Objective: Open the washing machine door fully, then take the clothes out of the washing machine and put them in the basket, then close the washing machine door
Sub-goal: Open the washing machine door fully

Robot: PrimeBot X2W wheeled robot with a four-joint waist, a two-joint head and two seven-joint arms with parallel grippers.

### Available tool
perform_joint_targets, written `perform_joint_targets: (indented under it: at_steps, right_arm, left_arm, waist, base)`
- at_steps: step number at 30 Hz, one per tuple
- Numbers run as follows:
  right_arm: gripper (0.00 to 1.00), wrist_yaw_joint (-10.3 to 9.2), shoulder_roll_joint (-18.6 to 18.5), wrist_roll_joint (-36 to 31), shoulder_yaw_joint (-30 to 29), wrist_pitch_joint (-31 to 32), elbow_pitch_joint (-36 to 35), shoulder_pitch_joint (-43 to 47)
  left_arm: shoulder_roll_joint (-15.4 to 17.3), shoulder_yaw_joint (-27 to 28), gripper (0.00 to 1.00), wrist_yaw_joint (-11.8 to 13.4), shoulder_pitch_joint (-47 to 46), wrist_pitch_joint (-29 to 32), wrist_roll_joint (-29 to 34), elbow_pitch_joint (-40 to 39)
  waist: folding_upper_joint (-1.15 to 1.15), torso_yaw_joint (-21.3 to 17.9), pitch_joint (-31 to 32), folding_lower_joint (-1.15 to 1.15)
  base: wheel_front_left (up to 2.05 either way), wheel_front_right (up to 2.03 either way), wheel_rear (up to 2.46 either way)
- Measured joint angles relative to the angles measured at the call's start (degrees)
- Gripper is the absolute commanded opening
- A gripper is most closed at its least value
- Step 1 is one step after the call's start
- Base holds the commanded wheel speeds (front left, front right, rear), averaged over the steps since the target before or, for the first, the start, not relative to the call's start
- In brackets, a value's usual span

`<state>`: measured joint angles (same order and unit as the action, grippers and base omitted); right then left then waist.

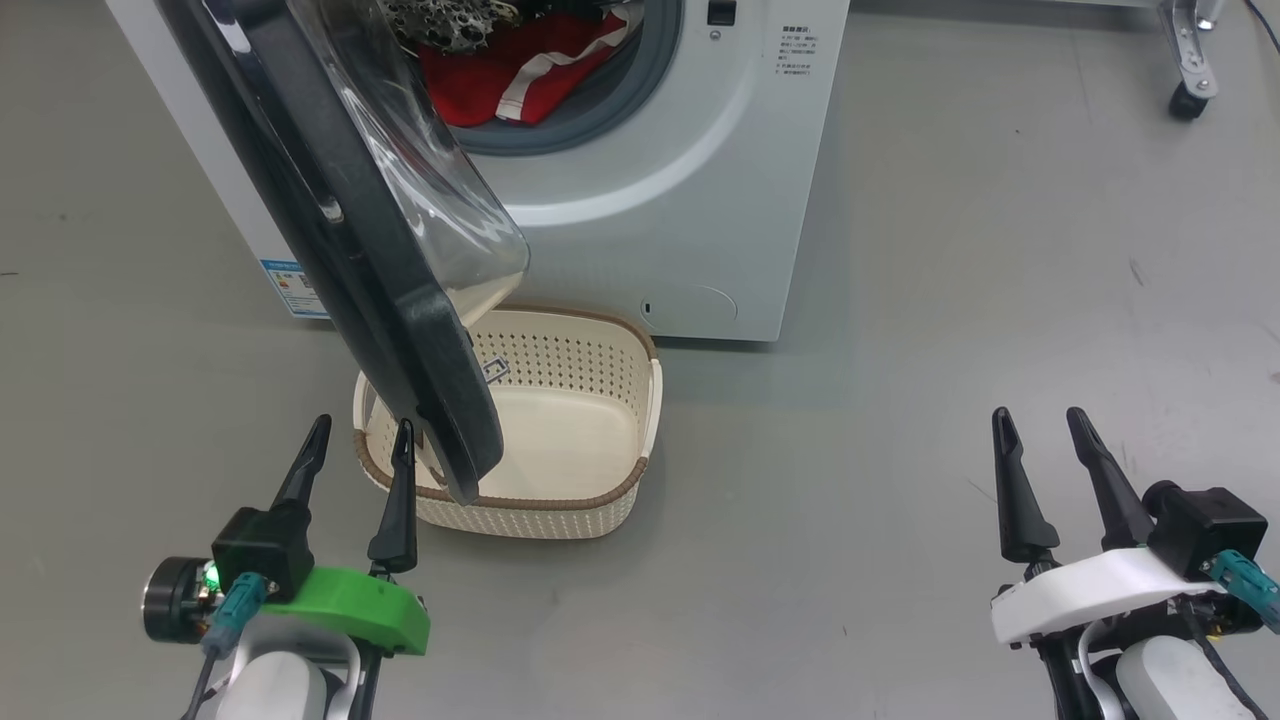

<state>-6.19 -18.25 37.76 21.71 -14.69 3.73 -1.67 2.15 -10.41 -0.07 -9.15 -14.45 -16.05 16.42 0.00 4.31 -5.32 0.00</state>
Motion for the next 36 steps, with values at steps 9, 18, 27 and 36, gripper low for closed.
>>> perform_joint_targets:
  at_steps: [9,18,27,36]
  right_arm:
    - [1.0,0.26,0.99,-2.01,-1.26,0.0,-1.02,1.33]
    - [1.0,1.08,2.03,-3.12,-2.66,0.0,-1.51,2.52]
    - [1.0,1.68,3.13,-3.67,-4.07,0.0,-1.86,3.47]
    - [1.0,2.6,3.79,-4.89,-4.89,0.0,-1.91,3.58]
  left_arm:
    - [-0.01,0.45,1.0,-0.25,0.0,0.0,0.01,0.0]
    - [-0.02,0.68,1.0,-0.25,-0.01,0.0,0.03,0.1]
    - [-0.02,0.86,1.0,-0.25,-0.01,0.01,0.45,0.12]
    - [-0.02,0.86,1.0,-0.26,-0.01,0.01,0.45,0.12]
  waist:
    - [0.0,-0.26,-0.45,0.0]
    - [0.0,-0.39,-0.39,0.0]
    - [0.0,-0.39,-0.43,0.0]
    - [0.0,-0.34,-0.52,0.0]
  base:
    - [0.0,0.0,0.0]
    - [0.0,0.0,0.0]
    - [0.0,0.0,0.0]
    - [0.0,0.0,0.0]
